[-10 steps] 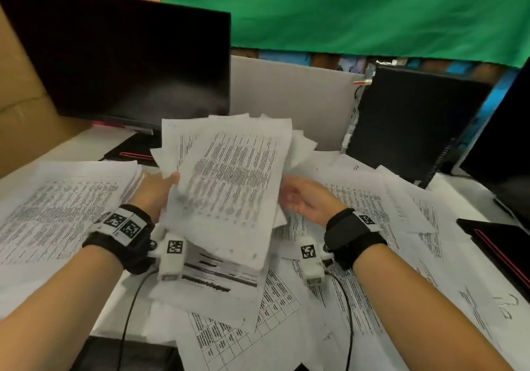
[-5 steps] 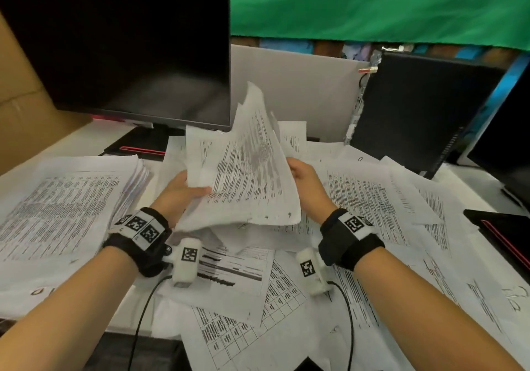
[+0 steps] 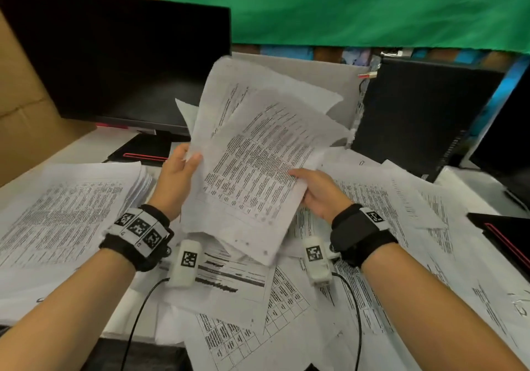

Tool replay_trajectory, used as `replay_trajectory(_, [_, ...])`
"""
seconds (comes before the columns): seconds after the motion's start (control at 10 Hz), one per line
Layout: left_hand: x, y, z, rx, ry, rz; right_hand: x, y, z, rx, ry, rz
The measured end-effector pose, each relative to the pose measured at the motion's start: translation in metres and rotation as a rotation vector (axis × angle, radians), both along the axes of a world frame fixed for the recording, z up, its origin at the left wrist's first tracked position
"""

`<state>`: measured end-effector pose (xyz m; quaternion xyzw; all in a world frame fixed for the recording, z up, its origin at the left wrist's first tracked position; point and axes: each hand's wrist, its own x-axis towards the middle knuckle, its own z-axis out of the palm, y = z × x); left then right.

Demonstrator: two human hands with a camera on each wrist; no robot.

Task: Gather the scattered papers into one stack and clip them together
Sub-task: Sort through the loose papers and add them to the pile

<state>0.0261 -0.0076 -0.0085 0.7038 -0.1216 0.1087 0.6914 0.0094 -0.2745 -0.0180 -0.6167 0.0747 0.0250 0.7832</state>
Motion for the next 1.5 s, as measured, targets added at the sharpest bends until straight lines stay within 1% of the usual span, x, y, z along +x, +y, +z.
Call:
replay_trajectory(0.1, [0.004,0.002,0.002,-0.034,0.029,0.073,0.000,0.001,-0.002,-0.033,-0.066,-0.058])
replay_trajectory(0.2, [0.007,0.004,0.002,-0.047,0.091,0.076,0.000,-0.006,-0.001,-0.067,-0.126,-0.112])
replay_trajectory(0.3, [0.002,-0.004,0.007,0.011,0.129,-0.028,-0.007,-0.007,0.001,0.002,-0.136,0.094])
replay_trajectory(0.4, [0.000,-0.016,0.013,-0.030,0.296,-0.197,-0.010,-0.001,0.007,-0.036,-0.165,0.113])
replay_trajectory(0.5, [0.004,-0.017,0.021,-0.140,0.468,-0.235,-0.008,0.001,0.007,-0.020,-0.148,0.006])
replay_trajectory(0.6, [0.021,-0.014,0.019,-0.148,0.652,-0.357,-0.006,-0.006,0.005,0.057,-0.087,-0.164])
replay_trajectory(0.7, [0.026,-0.015,0.015,0.001,0.720,-0.294,-0.003,-0.028,-0.005,0.113,0.050,-0.316])
replay_trajectory(0.8, [0.029,-0.018,0.006,0.082,0.724,-0.165,0.000,-0.055,-0.021,0.124,0.185,-0.447])
replay_trajectory(0.9, [0.040,-0.006,-0.013,-0.044,0.767,-0.039,-0.016,-0.066,-0.018,0.092,0.214,-0.523])
replay_trajectory(1.0, [0.061,0.008,-0.029,-0.026,0.647,0.282,-0.021,-0.081,-0.024,0.089,0.178,-0.539])
replay_trajectory(1.1, [0.050,0.002,-0.004,0.183,0.384,0.429,-0.026,-0.074,-0.017,0.046,0.255,-0.522])
replay_trajectory(1.2, [0.048,-0.012,0.006,0.503,0.517,0.046,-0.041,-0.056,-0.004,0.031,0.235,-0.399])
replay_trajectory(1.3, [0.050,-0.012,0.007,0.680,0.654,-0.159,-0.042,-0.046,-0.021,-0.109,0.258,-0.282])
replay_trajectory(1.4, [0.096,0.003,-0.026,1.112,0.590,-0.132,-0.029,-0.049,-0.042,-0.054,0.317,-0.272])
replay_trajectory(1.5, [0.079,0.001,-0.012,1.380,0.417,-0.144,-0.015,-0.055,-0.058,-0.172,0.331,-0.346])
